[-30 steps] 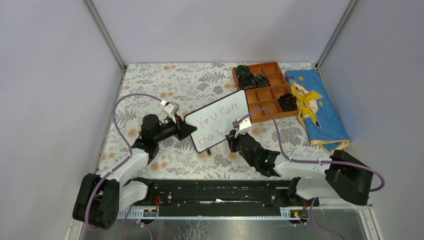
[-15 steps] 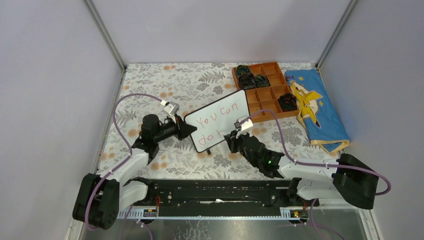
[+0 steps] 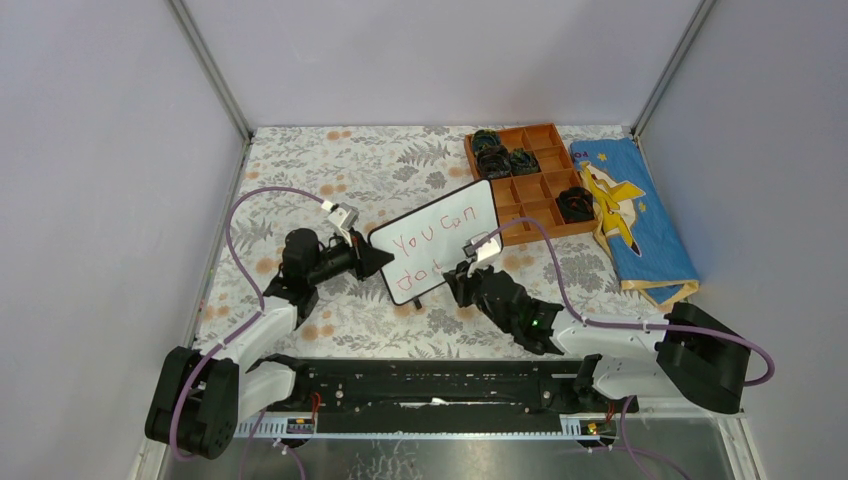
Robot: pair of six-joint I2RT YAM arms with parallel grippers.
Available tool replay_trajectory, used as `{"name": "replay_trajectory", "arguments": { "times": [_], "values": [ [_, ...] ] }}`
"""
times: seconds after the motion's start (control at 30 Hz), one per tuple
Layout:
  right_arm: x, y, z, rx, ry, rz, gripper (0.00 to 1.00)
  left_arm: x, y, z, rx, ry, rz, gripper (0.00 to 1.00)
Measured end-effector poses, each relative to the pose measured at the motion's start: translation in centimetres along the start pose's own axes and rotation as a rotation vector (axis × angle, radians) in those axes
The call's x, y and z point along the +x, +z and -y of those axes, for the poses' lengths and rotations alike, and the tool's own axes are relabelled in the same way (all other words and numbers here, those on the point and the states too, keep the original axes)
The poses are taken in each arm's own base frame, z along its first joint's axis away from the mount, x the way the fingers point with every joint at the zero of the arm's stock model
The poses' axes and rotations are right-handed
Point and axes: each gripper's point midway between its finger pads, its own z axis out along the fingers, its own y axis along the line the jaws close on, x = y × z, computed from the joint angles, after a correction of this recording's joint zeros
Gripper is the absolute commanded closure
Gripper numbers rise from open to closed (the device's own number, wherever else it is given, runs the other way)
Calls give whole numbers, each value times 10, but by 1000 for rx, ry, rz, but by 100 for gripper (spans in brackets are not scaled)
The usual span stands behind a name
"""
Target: Write a sentence on the whiteboard
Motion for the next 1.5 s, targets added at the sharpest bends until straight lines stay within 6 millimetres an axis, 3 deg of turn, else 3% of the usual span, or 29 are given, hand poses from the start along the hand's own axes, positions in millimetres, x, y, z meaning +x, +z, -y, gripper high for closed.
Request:
{"name": "replay_trajectory", "arguments": {
  "times": [0.63, 1.5],
  "values": [
    [1, 5, 6, 37, 5, 5, 100, 0, 0, 0, 0, 1, 1, 87],
    [-12, 4, 19, 93, 40, 56, 100, 0, 0, 0, -1, 2, 2, 87]
  ]
}}
